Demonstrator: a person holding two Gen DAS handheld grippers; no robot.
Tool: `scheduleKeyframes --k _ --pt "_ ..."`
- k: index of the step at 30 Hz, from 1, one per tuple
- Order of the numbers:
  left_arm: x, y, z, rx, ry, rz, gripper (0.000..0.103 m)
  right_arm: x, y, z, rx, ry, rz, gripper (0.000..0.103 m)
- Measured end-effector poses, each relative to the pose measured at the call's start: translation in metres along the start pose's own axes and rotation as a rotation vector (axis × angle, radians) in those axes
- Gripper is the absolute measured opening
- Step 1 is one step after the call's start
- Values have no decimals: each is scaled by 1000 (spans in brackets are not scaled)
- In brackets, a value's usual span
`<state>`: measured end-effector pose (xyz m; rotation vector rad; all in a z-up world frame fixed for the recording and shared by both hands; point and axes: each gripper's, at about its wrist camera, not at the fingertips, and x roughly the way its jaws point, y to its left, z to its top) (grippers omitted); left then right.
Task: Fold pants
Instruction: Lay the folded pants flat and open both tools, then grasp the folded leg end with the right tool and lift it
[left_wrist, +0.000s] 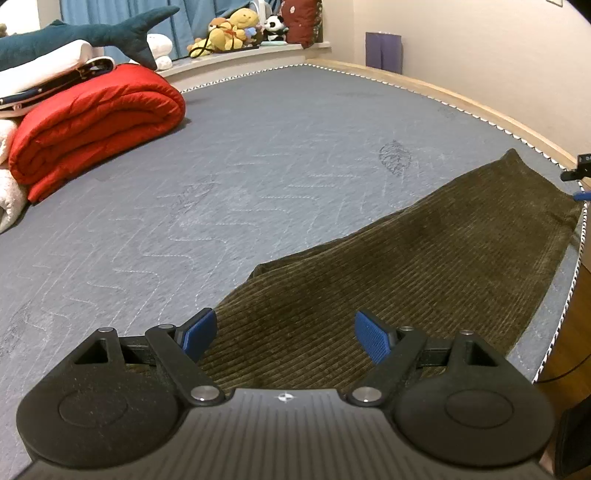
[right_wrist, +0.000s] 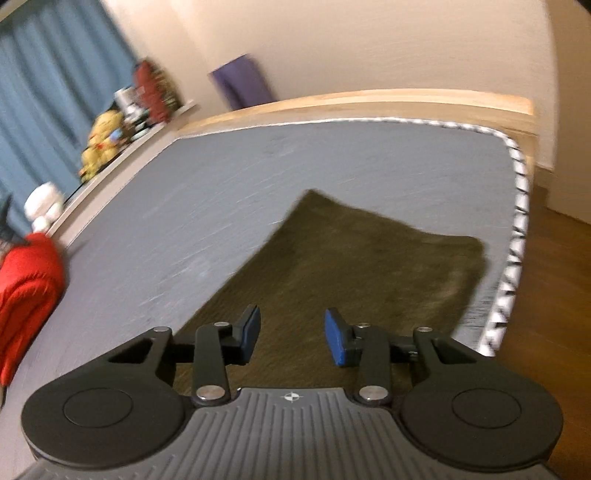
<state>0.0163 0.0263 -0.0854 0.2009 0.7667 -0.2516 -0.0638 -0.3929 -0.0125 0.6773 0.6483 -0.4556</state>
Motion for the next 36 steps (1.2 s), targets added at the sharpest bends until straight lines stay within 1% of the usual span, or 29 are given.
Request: scheduleKeyframes --k 1,5,10,15,18,21,23,26,28,30,33,36 --pt "1 0 0 -1 5 3 86 4 -10 1 31 14 -7 60" --pt "4 -2 0 0 11 2 86 15 -42 2 140 56 -45 60" --pt "5 -7 2 9 9 0 86 33 -65 2 233 109 -82 64" --pt "7 -8 1 15 14 -4 86 44 -78 0 268 115 -116 64" --pt "10 -9 0 21 22 0 87 54 -79 4 236 82 -139 64" --pt "11 -10 -2 24 30 4 87 61 -76 8 217 50 -142 64" --pt "10 -9 -2 26 28 2 87 66 -77 9 211 30 -157 60" --pt "8 -5 -2 17 22 3 87 69 -72 8 184 12 -207 49" --pt "7 -1 -2 8 18 6 87 70 -70 8 179 -3 -240 24" --pt "5 0 -2 3 14 5 87 68 -71 9 198 -19 -239 19" --pt "4 1 -3 5 13 3 88 59 -64 11 213 -49 -224 18" --pt "4 4 -4 2 14 7 88 48 -55 15 225 -86 -187 17"
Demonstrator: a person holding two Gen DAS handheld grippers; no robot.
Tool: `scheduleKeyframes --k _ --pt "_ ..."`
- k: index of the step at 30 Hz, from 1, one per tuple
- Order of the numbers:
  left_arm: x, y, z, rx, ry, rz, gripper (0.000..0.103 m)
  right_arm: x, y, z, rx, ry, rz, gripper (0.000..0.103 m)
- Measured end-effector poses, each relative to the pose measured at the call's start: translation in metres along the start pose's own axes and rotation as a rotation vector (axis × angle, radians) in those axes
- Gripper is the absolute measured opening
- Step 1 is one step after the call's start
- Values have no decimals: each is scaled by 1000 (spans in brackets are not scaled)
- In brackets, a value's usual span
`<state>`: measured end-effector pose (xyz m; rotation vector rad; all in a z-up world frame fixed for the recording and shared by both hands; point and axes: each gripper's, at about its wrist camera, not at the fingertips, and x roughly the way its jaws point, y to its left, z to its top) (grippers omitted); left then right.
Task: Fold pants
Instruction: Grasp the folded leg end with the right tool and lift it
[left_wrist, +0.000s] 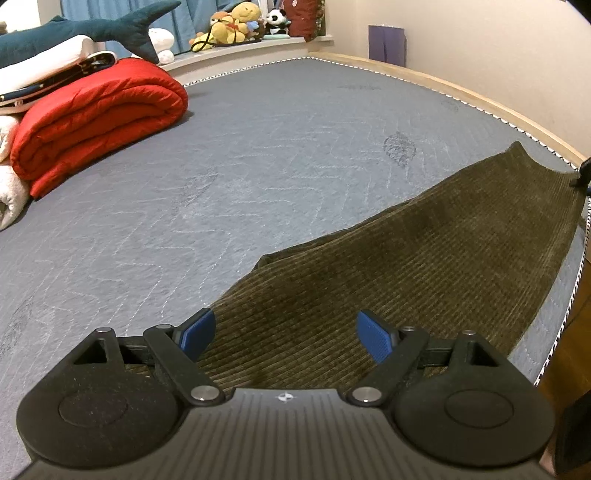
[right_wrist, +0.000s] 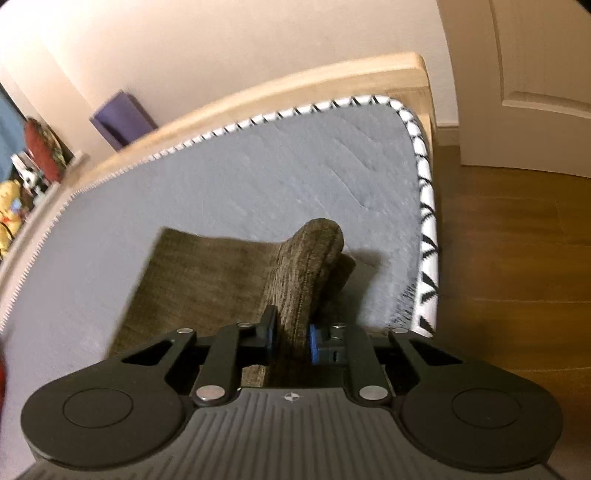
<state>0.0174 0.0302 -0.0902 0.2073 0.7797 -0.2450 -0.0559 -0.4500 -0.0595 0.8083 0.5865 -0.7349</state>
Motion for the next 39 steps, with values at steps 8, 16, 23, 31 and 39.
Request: scheduleKeyframes --k 8,16,23,31,39 --pt "-3 7 0 -20 -8 11 88 -75 83 -23 -256 -177 204 15" --pt "-4 36 -1 -105 -7 60 88 -191 196 -165 -955 -285 703 15" --pt "-14 67 -4 -176 -13 85 88 -196 191 -344 -1611 165 957 23" --pt "-6 77 -5 -205 17 75 89 -209 178 -338 -1633 267 1082 68" --pt "15 63 3 -230 48 33 89 -171 191 -331 -1533 332 1002 69"
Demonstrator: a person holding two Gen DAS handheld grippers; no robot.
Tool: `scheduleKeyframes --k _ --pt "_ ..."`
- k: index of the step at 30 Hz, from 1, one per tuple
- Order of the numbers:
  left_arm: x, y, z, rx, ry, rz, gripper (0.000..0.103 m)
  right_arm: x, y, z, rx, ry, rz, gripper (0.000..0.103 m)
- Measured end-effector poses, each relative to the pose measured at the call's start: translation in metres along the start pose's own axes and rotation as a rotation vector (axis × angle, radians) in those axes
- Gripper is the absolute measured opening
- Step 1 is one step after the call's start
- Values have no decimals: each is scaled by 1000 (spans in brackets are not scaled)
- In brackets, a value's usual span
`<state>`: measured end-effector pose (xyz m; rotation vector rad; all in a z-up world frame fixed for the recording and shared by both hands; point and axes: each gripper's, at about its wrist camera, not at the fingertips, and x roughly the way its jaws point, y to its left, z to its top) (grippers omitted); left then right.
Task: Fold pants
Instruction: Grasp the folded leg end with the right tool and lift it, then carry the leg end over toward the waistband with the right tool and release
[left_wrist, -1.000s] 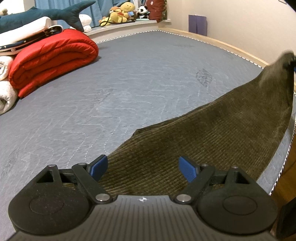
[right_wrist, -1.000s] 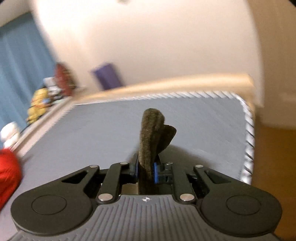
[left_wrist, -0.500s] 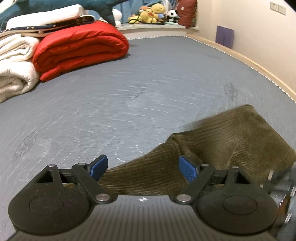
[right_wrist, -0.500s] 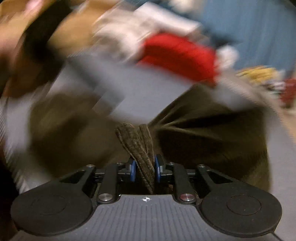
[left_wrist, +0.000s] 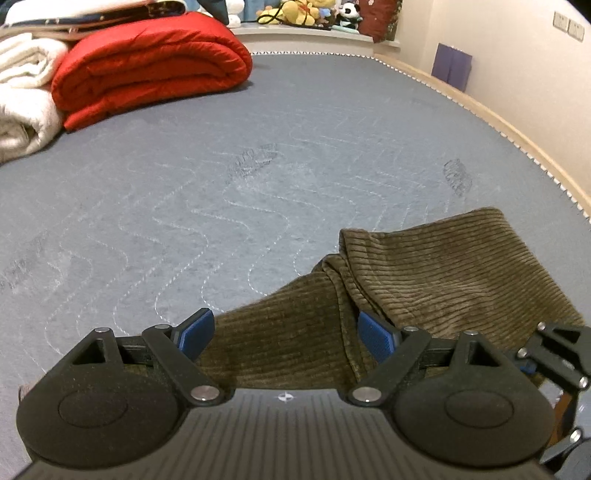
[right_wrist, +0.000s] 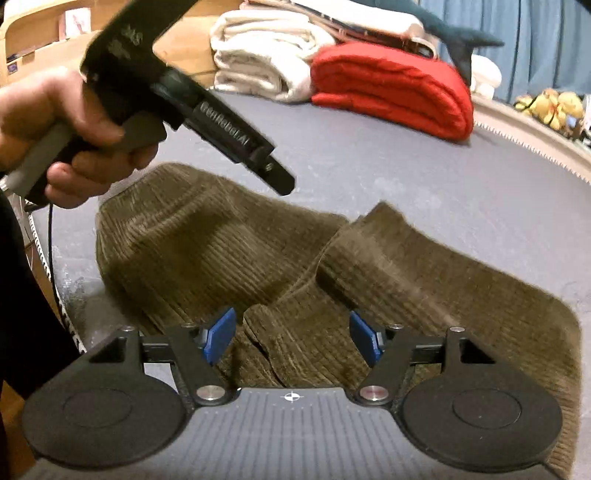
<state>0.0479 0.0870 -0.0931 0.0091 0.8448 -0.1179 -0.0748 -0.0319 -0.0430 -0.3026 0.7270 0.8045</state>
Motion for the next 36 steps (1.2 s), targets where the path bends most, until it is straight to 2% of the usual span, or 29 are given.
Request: scheduleKeyframes --k 3,5,6,7,8,9,12,14,16,18,20,23,25,27,29,31,32,33,34,36 --pt "2 -3 2 0 -7 8 89 19 11 -2 -59 43 -5 65" --pt "2 -3 3 -11 -7 -1 89 32 16 -3 -97 80 21 51" --pt "2 -2 3 -25 -9 -9 89 35 20 -4 -109 92 55 34" --pt "3 -1 4 -45 -9 -26 89 34 22 -4 -121 91 74 26" --pt "5 2 5 -75 -4 -51 89 32 23 -3 -136 87 71 25" --pt "8 7 7 -130 6 -91 89 29 23 -2 -148 83 75 14" --pt "23 19 13 -290 47 -210 88 9 26 4 -161 52 124 13" --pt "42 20 15 -360 116 -297 88 -4 32 2 -216 30 160 13" --pt "62 18 15 -411 173 -329 88 -8 35 -4 -258 62 196 13" --pt "78 16 12 -438 214 -326 88 -5 36 -12 -275 104 220 14" --pt "91 10 11 -434 243 -338 88 -5 37 -15 -261 92 210 15" --pt "100 -5 13 -365 236 -322 88 -9 33 -9 -208 63 199 23" --pt "106 -9 12 -344 224 -301 88 -16 28 -4 -172 27 194 51" --pt "108 -12 10 -340 207 -281 87 -23 19 0 -109 -20 192 67" --pt "105 -17 10 -320 188 -238 76 -28 5 5 -14 -56 189 72" --pt "97 -21 8 -299 157 -214 48 -28 -12 8 83 -74 142 72" --pt "92 -20 8 -293 139 -220 40 -28 -19 9 127 -81 114 72" --pt "84 -18 8 -293 115 -231 23 -28 -27 10 171 -89 77 73" --pt "74 -15 9 -289 90 -232 15 -27 -34 10 212 -96 27 74" --pt "55 -6 10 -310 39 -232 15 -26 -48 12 281 -95 -89 76"
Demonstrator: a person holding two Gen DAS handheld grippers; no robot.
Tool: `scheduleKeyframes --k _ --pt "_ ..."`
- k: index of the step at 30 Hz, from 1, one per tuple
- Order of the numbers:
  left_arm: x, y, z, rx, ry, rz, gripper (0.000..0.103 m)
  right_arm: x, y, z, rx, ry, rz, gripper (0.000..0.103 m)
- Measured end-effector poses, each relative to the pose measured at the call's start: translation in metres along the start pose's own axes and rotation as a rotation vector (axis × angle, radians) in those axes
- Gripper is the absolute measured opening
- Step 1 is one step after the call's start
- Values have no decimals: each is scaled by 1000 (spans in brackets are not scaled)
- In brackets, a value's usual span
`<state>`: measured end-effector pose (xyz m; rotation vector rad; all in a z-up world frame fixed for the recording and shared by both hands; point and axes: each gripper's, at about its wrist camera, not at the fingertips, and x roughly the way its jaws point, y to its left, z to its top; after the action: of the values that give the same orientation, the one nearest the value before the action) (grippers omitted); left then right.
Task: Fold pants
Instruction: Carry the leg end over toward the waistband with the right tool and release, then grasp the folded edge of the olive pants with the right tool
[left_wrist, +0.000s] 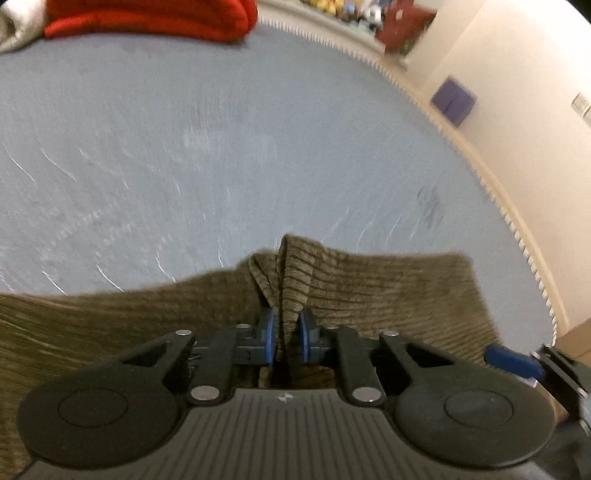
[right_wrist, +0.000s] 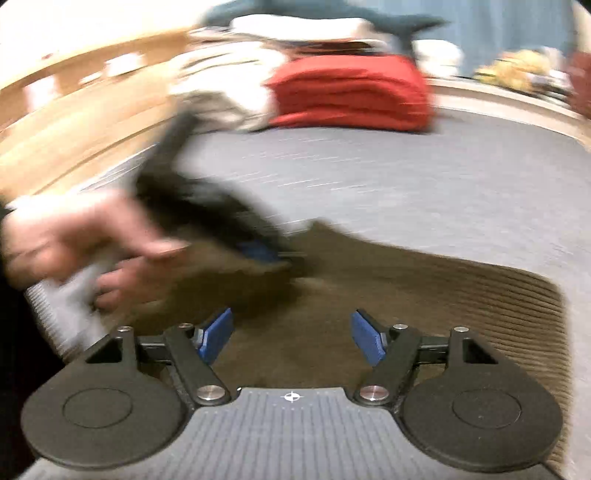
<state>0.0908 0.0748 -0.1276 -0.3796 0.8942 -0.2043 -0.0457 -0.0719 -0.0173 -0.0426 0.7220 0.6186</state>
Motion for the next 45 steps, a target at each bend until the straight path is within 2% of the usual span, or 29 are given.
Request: scheduleKeyframes --k 4,6,8,9,10,11,14,16,19,22,24,26,27,28,33,36,37,40,41,42,43,45 --pt "-27 17 2 -39 -66 87 15 4 -20 4 88 12 -262 76" --pt "-21 26 2 -43 -16 89 18 5 -25 1 102 24 -343 76" --pt "-12 30 1 -9 47 121 30 5 -33 -3 131 49 -391 78" --pt "-15 30 1 1 32 163 53 6 -37 -5 152 62 -402 80" --pt "-20 30 2 9 6 191 59 5 -43 -7 179 78 -412 81" --pt "-27 28 5 23 -24 210 59 5 -48 -9 210 94 -421 81" --pt "-51 19 10 85 -108 195 59 2 -58 -13 296 124 -427 82" --pt "-58 9 6 139 -121 157 59 4 -62 -18 305 147 -440 82" --pt "-54 -13 -8 255 -69 73 59 14 -69 -28 282 209 -484 82" --pt "-46 -29 -26 391 18 -13 60 14 -83 -46 369 255 -457 82" --pt "-32 -33 -39 457 80 8 60 14 -90 -50 437 257 -429 82" --pt "-15 -34 -54 520 150 108 60 14 -95 -51 477 258 -411 82" --pt "-12 -30 -60 546 172 171 60 13 -96 -51 486 259 -408 81" --pt "-12 -26 -63 557 176 203 60 13 -96 -51 491 260 -407 81" --pt "-43 -21 -54 503 119 125 61 14 -101 -54 499 261 -396 81" --pt "-51 -23 -62 530 132 90 61 9 -99 -56 504 257 -390 82" --pt "-42 -30 -63 549 147 81 61 7 -98 -57 503 256 -388 82" --pt "-28 -43 -85 705 240 35 64 7 -101 -57 514 256 -378 83" --pt "-26 -49 -97 779 254 38 65 7 -101 -58 520 256 -374 83" --pt "-25 -55 -110 878 231 60 66 6 -101 -58 524 257 -370 83" --pt "-28 -56 -112 912 220 70 66 6 -101 -59 529 258 -365 83" --pt "-30 -56 -105 879 231 68 65 6 -102 -59 532 262 -358 83"
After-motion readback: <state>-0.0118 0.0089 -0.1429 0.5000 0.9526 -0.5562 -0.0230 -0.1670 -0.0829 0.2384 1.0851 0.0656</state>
